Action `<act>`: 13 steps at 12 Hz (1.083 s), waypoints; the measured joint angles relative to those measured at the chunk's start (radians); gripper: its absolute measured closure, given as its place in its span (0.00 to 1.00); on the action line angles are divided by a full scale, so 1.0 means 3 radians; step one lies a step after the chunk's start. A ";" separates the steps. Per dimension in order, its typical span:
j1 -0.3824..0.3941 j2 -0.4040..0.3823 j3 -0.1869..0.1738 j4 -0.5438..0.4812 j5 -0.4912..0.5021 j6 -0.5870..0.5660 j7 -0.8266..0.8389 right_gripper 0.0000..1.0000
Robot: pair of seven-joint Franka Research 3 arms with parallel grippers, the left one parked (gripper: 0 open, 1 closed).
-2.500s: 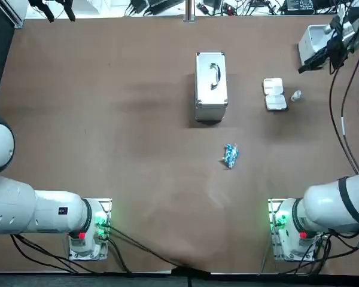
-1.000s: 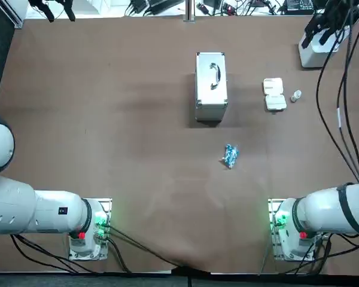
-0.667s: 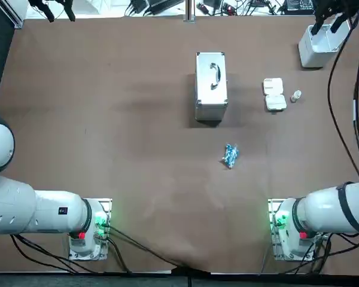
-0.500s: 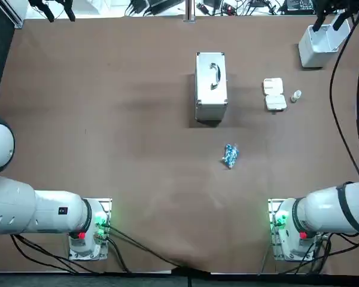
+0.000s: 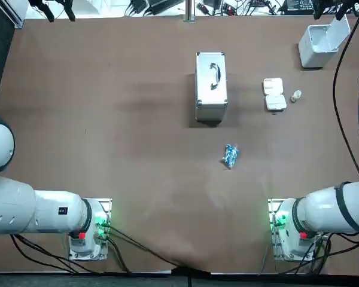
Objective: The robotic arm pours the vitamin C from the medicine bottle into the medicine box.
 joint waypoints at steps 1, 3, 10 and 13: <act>-0.0002 0.0003 -0.0003 0.0007 0.0000 0.0000 0.0004 0.00; -0.0003 0.0006 -0.0008 0.0008 0.0000 0.0000 0.0004 0.00; -0.0006 0.0008 -0.0010 0.0008 0.0008 0.0001 -0.0127 0.00; -0.0064 0.0008 -0.0014 0.0008 0.0014 0.0005 -0.0278 0.00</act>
